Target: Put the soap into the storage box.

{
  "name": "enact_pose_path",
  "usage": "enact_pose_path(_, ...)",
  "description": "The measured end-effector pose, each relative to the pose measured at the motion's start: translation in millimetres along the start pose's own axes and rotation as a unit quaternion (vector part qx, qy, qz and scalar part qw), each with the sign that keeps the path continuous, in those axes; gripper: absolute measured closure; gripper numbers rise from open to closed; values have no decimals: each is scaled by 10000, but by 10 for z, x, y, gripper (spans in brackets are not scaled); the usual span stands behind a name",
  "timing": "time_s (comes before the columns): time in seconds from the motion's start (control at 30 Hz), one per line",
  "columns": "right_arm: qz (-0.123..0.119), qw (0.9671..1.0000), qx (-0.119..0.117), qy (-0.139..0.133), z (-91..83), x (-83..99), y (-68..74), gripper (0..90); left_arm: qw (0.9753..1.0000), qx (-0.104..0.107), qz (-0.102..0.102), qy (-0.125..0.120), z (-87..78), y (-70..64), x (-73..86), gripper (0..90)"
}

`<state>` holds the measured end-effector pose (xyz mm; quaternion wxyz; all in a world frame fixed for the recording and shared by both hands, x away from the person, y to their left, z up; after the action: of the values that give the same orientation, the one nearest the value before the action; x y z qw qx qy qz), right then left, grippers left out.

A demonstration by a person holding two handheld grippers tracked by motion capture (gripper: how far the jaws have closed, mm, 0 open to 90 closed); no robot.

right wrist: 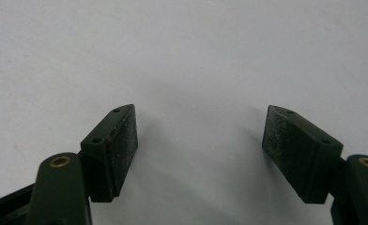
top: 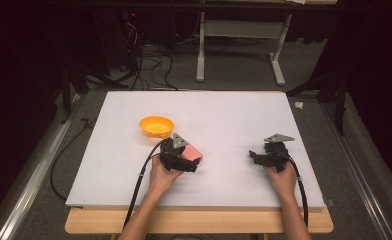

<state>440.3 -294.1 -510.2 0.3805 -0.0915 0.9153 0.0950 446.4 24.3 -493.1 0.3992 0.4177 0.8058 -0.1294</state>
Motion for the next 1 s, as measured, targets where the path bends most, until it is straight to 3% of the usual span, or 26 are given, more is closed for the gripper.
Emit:
enact_pose_path(0.17, 5, 10000, -5, 3, 1, 0, -1, 274, 10000, -4, 16, 63, 67, 0, 17, 45)
enact_pose_path(0.47, 7, 10000, -5, 4, 0, 0, -1, 274, 9991, -32, 152, 386, 190, -31, 87, 82)
enact_pose_path(0.93, 17, 10000, -8, 10, 0, 1, -1, 273, 9993, -169, 176, 288, 175, -48, 84, 133)
enact_pose_path(1.0, 20, 10000, -15, 12, 0, 0, -1, 273, 9996, -107, 82, 245, 156, -28, 76, 137)
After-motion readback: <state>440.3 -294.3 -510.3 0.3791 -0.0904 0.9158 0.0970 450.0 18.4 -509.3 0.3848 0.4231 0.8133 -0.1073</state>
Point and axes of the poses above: each handheld gripper's, and its own axes: z roughly forward along the jaws, x roughly out of its underside, y roughly to its left, the point moved 4 cm from there along z, roughly forward along the jaws, and after that the axes turned 11 degrees about z, right-handed, at the moved point
